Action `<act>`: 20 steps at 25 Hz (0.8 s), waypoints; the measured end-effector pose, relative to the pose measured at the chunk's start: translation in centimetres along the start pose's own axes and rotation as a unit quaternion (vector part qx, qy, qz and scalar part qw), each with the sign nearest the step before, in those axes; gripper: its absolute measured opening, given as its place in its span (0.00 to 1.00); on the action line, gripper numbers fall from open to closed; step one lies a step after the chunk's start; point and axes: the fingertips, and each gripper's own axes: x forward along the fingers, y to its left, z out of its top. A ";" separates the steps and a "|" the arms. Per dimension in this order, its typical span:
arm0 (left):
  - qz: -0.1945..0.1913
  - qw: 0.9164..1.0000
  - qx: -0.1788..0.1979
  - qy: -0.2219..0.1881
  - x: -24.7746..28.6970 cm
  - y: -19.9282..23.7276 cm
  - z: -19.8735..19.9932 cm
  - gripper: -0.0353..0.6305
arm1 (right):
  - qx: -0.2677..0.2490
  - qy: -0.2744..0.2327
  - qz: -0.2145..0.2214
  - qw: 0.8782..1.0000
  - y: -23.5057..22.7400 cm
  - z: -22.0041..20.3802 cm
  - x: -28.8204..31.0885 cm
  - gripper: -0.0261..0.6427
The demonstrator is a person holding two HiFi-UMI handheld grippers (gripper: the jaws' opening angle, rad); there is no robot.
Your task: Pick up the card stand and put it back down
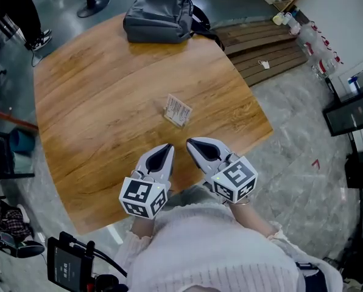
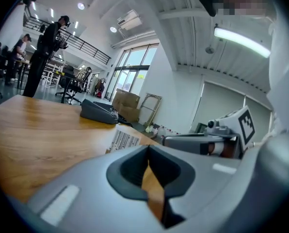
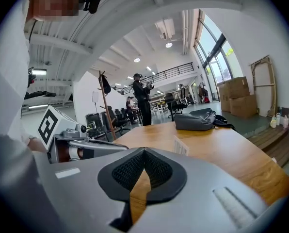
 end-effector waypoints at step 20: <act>-0.046 0.997 -0.021 0.053 3.4 3.2 -2.1 0.06 | 0.037 0.035 -0.024 0.998 -3.8 -3.0 3.8 0.07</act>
